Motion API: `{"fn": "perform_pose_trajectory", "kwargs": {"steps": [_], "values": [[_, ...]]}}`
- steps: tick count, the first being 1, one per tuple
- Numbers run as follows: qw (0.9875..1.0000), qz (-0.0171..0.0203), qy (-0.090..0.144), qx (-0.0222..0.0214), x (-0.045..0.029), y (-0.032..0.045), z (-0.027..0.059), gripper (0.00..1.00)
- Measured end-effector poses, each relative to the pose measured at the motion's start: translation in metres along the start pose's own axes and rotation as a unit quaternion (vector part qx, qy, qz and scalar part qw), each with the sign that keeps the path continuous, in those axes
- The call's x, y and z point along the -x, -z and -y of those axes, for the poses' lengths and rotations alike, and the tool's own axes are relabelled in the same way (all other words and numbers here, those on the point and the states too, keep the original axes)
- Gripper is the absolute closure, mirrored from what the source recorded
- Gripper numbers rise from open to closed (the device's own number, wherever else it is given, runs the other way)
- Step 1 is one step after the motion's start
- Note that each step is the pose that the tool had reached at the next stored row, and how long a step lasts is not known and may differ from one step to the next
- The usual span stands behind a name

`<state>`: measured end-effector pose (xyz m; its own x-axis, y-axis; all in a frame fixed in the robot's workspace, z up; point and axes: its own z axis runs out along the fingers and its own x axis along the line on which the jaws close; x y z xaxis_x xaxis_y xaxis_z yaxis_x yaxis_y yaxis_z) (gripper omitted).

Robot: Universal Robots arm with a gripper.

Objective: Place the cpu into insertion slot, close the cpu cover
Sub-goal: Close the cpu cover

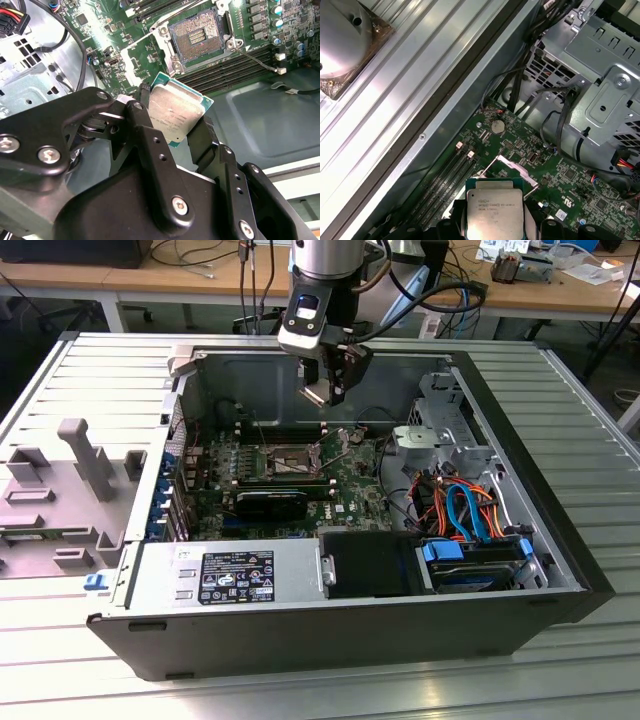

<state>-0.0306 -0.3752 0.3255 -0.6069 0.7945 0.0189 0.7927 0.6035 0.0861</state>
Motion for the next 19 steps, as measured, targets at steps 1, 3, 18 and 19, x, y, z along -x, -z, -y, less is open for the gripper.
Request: {"fn": "perform_pose_trajectory", "kwargs": {"steps": [1, 3, 18, 19], "values": [[1.0, 0.0, 0.0, 0.0, 0.0, 0.0, 0.0, 0.45], [1.0, 0.0002, -0.002, 0.0, 0.0, -0.0002, 0.0, 0.45], [1.0, 0.0004, -0.005, 0.0001, 0.0, -0.0006, 0.0001, 0.45], [1.0, 0.0004, -0.005, 0.0001, 0.0, -0.0006, 0.0001, 0.45]]}}
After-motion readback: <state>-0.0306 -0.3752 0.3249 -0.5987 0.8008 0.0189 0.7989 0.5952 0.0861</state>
